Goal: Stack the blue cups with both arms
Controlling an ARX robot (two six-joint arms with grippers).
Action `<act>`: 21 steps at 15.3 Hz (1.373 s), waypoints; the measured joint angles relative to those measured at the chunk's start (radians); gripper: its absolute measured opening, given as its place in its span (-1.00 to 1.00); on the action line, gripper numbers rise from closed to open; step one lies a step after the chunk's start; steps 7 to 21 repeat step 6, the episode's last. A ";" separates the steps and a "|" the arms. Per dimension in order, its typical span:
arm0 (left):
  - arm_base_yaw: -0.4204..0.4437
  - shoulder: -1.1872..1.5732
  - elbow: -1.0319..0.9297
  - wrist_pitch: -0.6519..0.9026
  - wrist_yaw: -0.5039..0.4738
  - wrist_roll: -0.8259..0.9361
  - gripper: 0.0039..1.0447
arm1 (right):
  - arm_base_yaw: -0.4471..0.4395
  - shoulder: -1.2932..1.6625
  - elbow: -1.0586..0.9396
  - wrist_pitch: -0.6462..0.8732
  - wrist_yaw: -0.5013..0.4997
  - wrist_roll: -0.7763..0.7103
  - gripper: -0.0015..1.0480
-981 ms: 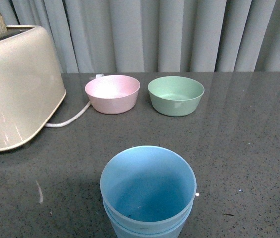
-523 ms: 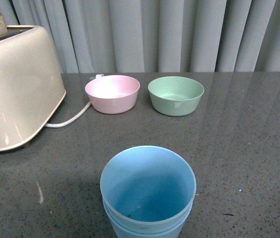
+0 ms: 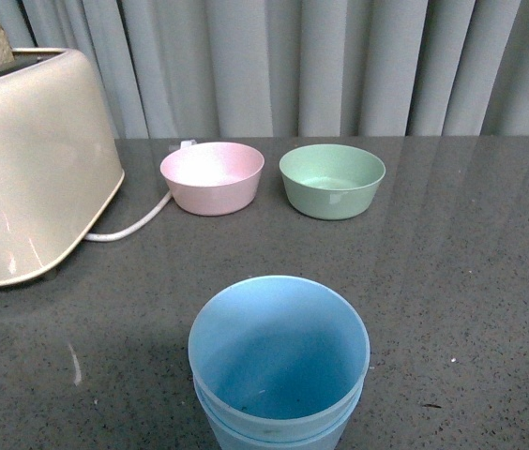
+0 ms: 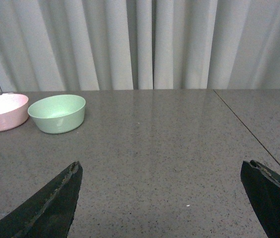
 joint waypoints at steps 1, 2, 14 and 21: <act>0.000 0.000 0.000 0.000 0.000 0.000 0.88 | 0.000 0.000 0.000 0.000 0.000 0.000 0.87; 0.000 0.000 0.000 0.000 0.000 0.000 0.88 | 0.000 0.000 0.000 0.000 0.000 0.000 0.87; 0.000 0.000 0.000 0.000 0.000 0.000 0.88 | 0.000 0.000 0.000 0.000 0.000 0.000 0.87; 0.000 0.000 0.000 0.000 0.000 0.000 0.88 | 0.000 0.000 0.000 0.000 0.000 0.000 0.87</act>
